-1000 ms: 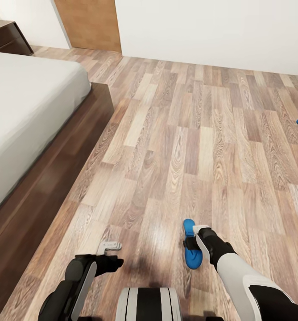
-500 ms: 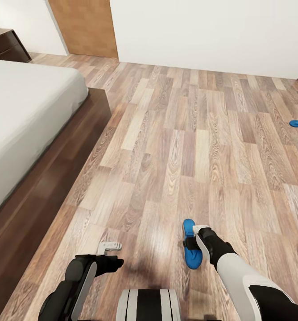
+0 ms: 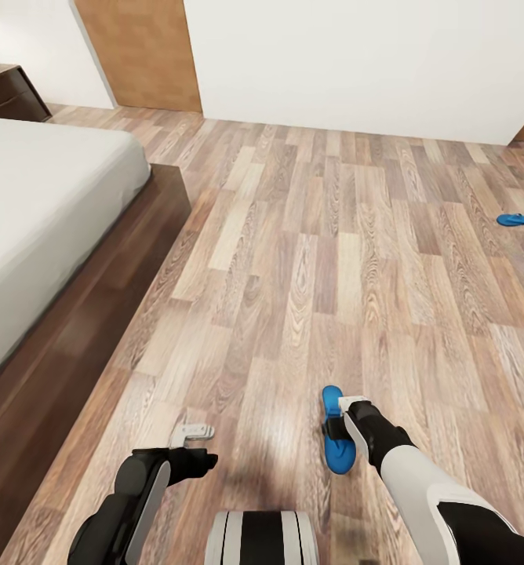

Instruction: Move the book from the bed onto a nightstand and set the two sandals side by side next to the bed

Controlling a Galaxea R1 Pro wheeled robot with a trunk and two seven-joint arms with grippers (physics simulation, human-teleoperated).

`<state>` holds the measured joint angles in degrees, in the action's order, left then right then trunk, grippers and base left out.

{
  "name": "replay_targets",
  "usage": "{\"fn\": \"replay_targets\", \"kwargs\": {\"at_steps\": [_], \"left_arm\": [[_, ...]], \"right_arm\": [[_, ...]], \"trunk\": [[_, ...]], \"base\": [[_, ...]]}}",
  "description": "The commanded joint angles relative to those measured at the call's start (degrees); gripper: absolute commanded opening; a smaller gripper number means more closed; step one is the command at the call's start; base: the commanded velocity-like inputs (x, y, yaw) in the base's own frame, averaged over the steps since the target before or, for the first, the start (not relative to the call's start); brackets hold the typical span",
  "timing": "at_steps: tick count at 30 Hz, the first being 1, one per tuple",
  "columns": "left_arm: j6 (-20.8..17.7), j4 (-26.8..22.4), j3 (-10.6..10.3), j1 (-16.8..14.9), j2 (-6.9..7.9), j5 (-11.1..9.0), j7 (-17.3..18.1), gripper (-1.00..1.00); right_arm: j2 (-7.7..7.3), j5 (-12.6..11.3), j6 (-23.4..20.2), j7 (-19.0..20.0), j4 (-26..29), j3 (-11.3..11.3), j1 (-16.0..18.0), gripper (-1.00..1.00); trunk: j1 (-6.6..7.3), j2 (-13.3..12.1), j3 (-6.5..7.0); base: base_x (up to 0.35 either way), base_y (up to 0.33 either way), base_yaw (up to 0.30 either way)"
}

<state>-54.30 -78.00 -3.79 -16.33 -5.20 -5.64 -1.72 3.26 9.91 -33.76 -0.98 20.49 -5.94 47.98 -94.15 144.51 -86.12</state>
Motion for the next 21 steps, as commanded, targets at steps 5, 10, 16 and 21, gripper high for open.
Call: {"fn": "replay_targets", "kwargs": {"at_steps": [5, 10, 16, 21], "left_arm": [[0.03, -0.05, 0.02, -0.02, 0.01, -0.43, -0.21, 1.00], [0.07, -0.02, 0.02, -0.02, 0.00, -0.43, -0.22, 1.00], [0.12, 0.26, 0.02, 0.04, 0.00, -0.43, -0.22, 1.00], [0.42, 0.46, 0.02, 0.06, -0.01, -0.43, -0.13, 1.00]], "right_arm": [[0.08, 0.46, -0.25, 0.01, 0.08, -0.48, 0.01, -1.00], [0.17, 0.46, -0.25, 0.01, 0.07, -0.48, 0.01, -1.00], [0.25, 0.46, -0.25, 0.01, 0.07, -0.48, 0.01, -1.00], [0.26, 0.46, -0.25, 0.01, 0.07, -0.50, 0.01, -1.00]], "trunk": [[0.01, 0.01, 0.42], [0.01, 0.01, 0.88], [0.01, 0.01, 1.42], [0.01, 0.01, 1.87]], "base": [[0.000, 0.000, -0.064], [0.000, 0.000, -0.064], [0.000, 0.000, -0.064], [0.000, 0.000, -0.064]]}}
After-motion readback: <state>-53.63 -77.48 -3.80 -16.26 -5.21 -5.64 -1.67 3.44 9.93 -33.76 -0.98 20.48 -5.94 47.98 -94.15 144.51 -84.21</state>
